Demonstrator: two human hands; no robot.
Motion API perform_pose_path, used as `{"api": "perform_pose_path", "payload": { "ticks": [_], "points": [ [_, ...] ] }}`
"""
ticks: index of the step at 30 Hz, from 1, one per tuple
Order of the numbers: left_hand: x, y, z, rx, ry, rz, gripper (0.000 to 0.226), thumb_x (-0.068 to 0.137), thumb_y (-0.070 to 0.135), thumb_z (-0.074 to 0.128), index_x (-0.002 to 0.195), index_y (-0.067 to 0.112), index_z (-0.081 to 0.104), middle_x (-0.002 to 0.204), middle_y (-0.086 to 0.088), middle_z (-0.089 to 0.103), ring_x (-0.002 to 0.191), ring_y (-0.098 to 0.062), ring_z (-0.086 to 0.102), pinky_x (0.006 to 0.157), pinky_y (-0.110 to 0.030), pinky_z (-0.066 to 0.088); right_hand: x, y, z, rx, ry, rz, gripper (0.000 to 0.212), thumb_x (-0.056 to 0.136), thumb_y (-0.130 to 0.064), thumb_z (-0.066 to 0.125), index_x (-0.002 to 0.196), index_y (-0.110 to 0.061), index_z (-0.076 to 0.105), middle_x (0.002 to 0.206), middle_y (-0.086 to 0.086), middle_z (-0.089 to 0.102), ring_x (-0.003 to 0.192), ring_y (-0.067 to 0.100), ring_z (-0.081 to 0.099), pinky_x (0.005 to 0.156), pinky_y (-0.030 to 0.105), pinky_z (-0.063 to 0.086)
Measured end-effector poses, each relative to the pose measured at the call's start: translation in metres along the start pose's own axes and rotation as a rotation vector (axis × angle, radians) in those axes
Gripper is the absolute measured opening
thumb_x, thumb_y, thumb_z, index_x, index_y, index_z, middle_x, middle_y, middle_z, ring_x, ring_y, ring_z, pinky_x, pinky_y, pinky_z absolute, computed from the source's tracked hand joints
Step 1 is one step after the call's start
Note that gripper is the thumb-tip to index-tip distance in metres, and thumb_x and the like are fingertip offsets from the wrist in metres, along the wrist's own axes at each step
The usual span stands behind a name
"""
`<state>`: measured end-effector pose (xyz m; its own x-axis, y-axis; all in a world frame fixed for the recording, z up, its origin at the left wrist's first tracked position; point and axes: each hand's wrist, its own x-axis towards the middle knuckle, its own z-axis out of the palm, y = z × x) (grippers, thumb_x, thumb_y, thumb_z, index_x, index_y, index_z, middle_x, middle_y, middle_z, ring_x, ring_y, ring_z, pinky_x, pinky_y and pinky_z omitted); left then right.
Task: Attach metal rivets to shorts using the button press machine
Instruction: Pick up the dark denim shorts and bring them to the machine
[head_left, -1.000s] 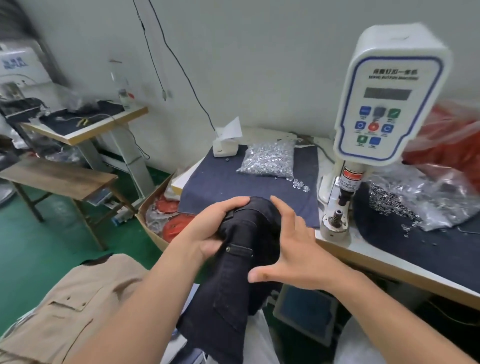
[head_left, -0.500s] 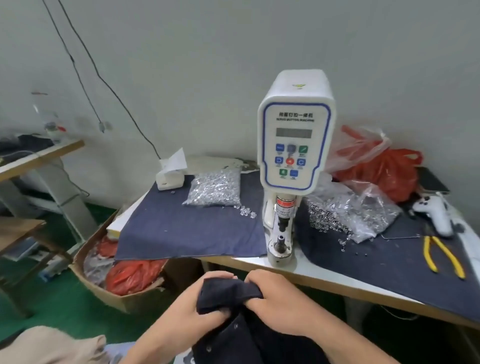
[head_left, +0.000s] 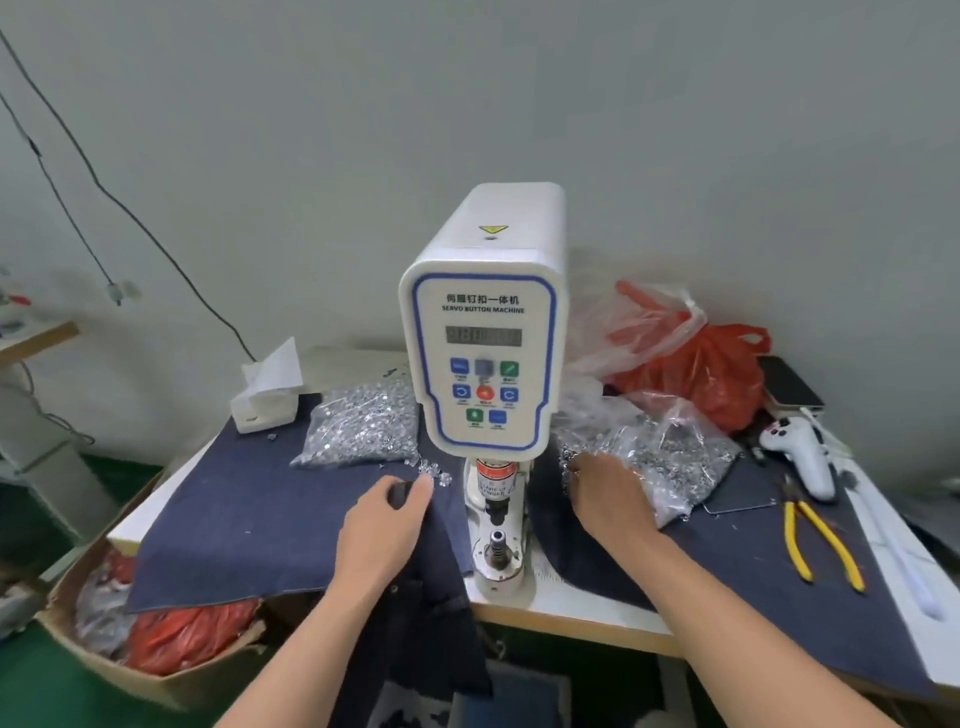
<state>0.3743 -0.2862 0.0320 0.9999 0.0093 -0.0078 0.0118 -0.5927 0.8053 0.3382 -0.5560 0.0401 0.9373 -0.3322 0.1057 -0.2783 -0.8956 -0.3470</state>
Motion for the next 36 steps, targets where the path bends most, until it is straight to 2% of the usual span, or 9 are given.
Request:
{"api": "perform_pose_path", "payload": {
  "ticks": [5,9,14,18,21,23,27,30,36],
  "points": [
    [0.012,-0.006,0.026,0.059,0.022,0.005,0.028,0.099,0.059,0.054,0.100,0.032,0.060,0.097,0.010,0.067,0.095,-0.022,0.061,0.077,-0.038,0.043,0.005,-0.003,0.017,-0.110,0.048,-0.039,0.022,0.100,-0.010,0.043,0.101,-0.008,0.065,0.107,0.012,0.062,0.095,0.035,0.064,0.074,0.038,0.047],
    [0.012,-0.014,0.030,0.133,0.043,0.061,0.026,0.100,0.061,0.049,0.096,0.036,0.058,0.089,0.013,0.067,0.085,-0.017,0.061,0.067,-0.035,0.043,0.004,-0.004,0.018,-0.182,0.087,-0.094,0.021,0.099,-0.008,0.047,0.106,-0.007,0.067,0.105,0.013,0.066,0.097,0.037,0.066,0.075,0.040,0.050],
    [0.014,-0.015,0.033,0.190,0.039,0.085,0.029,0.099,0.062,0.048,0.097,0.035,0.059,0.093,0.009,0.068,0.090,-0.023,0.062,0.071,-0.036,0.045,0.003,-0.005,0.015,-0.138,0.100,-0.111,0.017,0.096,-0.005,0.044,0.097,-0.007,0.061,0.098,0.013,0.068,0.092,0.037,0.067,0.073,0.041,0.051],
    [0.014,-0.017,0.033,0.205,0.043,0.082,0.033,0.098,0.064,0.047,0.102,0.034,0.060,0.099,0.007,0.068,0.093,-0.025,0.061,0.073,-0.037,0.044,0.003,-0.005,0.014,0.042,0.084,-0.023,0.012,0.085,-0.008,0.047,0.074,-0.010,0.051,0.074,0.009,0.062,0.074,0.035,0.061,0.063,0.037,0.043],
    [0.014,-0.019,0.034,0.205,0.042,0.078,0.035,0.097,0.066,0.047,0.102,0.034,0.059,0.098,0.007,0.067,0.092,-0.025,0.060,0.073,-0.036,0.043,0.002,-0.002,0.016,0.161,0.146,0.036,0.017,0.087,-0.013,0.055,0.072,-0.005,0.058,0.064,0.009,0.060,0.065,0.032,0.057,0.057,0.037,0.038],
    [0.014,-0.020,0.034,0.203,0.042,0.083,0.035,0.097,0.067,0.046,0.101,0.034,0.059,0.097,0.007,0.067,0.091,-0.024,0.060,0.073,-0.036,0.042,0.001,0.002,0.018,0.294,0.181,0.090,0.015,0.083,-0.011,0.062,0.071,-0.002,0.062,0.064,0.013,0.064,0.064,0.031,0.060,0.058,0.041,0.044],
    [0.015,-0.022,0.034,0.200,0.047,0.083,0.037,0.097,0.068,0.045,0.103,0.035,0.059,0.100,0.007,0.067,0.093,-0.024,0.060,0.074,-0.036,0.042,0.003,0.007,0.023,0.428,0.111,0.173,0.014,0.081,-0.008,0.068,0.070,-0.016,0.064,0.068,-0.001,0.068,0.074,0.021,0.065,0.067,0.036,0.051],
    [0.015,-0.023,0.035,0.198,0.044,0.082,0.037,0.097,0.068,0.045,0.103,0.035,0.059,0.100,0.007,0.066,0.092,-0.024,0.059,0.074,-0.036,0.041,0.003,0.006,0.022,0.658,0.059,0.246,0.015,0.087,0.002,0.068,0.087,-0.012,0.073,0.074,0.005,0.074,0.074,0.023,0.073,0.072,0.035,0.060],
    [0.017,-0.024,0.037,0.182,0.060,0.067,0.035,0.096,0.068,0.047,0.100,0.035,0.059,0.098,0.006,0.066,0.090,-0.024,0.057,0.075,-0.036,0.041,-0.015,-0.008,0.011,1.161,0.001,0.351,0.007,0.094,0.004,0.068,0.091,-0.003,0.071,0.081,0.013,0.074,0.064,0.016,0.074,0.059,0.020,0.059]
  ]
}}
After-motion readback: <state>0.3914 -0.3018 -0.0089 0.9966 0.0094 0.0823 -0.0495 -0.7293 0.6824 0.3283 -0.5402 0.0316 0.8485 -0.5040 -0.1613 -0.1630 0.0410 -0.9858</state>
